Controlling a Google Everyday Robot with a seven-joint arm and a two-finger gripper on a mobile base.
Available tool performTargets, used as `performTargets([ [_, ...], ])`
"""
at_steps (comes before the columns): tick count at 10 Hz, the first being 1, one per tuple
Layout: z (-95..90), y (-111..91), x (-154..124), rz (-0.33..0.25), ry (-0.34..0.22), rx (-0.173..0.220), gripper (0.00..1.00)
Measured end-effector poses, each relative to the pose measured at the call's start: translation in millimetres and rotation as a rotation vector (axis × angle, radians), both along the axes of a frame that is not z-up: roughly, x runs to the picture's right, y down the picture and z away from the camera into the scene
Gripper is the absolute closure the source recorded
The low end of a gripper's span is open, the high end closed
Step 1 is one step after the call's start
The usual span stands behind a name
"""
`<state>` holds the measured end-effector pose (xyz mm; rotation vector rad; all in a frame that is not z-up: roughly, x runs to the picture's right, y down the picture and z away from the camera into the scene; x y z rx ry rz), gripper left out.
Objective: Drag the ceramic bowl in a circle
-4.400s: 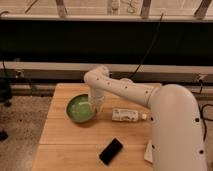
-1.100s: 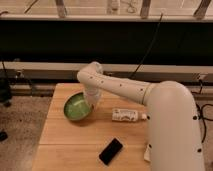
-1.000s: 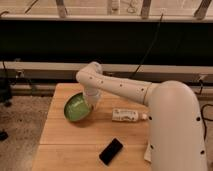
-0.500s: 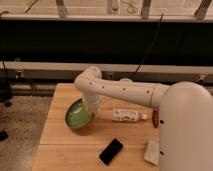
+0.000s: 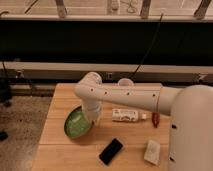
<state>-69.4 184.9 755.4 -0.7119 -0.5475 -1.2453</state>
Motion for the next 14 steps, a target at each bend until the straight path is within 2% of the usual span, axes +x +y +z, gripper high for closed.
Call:
performTargets([
  [2, 5.3, 4, -21, -0.05, -0.057, -0.026, 0.99],
  [5, 24.9, 5, -49, -0.112, -0.125, -0.061, 0.99],
  [8, 53.4, -13, -61, -0.155, -0.134, -0.058, 0.99],
  [10, 64.9, -26, -57, -0.157, -0.107, -0.041, 0.99],
  [14, 72.8, -42, -29, -0.076, 0.011, 0.022, 0.99],
])
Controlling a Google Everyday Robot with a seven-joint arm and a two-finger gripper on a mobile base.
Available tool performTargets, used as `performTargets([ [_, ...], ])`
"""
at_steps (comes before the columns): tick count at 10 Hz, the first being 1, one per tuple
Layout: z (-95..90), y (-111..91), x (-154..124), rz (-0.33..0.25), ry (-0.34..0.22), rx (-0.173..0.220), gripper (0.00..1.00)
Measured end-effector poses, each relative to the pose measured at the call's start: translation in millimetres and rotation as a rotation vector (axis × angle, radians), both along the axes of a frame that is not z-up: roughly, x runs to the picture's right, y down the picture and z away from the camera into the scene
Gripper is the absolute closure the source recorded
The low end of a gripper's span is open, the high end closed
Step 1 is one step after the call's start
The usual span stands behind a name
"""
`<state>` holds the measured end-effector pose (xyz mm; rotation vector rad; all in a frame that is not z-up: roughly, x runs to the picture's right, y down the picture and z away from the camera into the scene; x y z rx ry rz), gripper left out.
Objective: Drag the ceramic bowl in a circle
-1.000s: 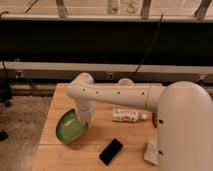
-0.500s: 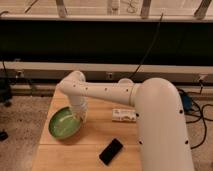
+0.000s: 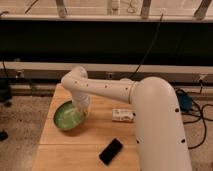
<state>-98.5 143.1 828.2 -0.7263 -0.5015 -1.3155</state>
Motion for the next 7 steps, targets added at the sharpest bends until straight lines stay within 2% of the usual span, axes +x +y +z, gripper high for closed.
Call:
performTargets([
  [3, -3.7, -2, 30, 0.071, 0.089, 0.052, 0.99],
  [4, -6.3, 3, 41, 0.095, 0.104, 0.047, 0.99],
  [7, -2.8, 7, 29, 0.072, 0.073, 0.035, 0.99],
])
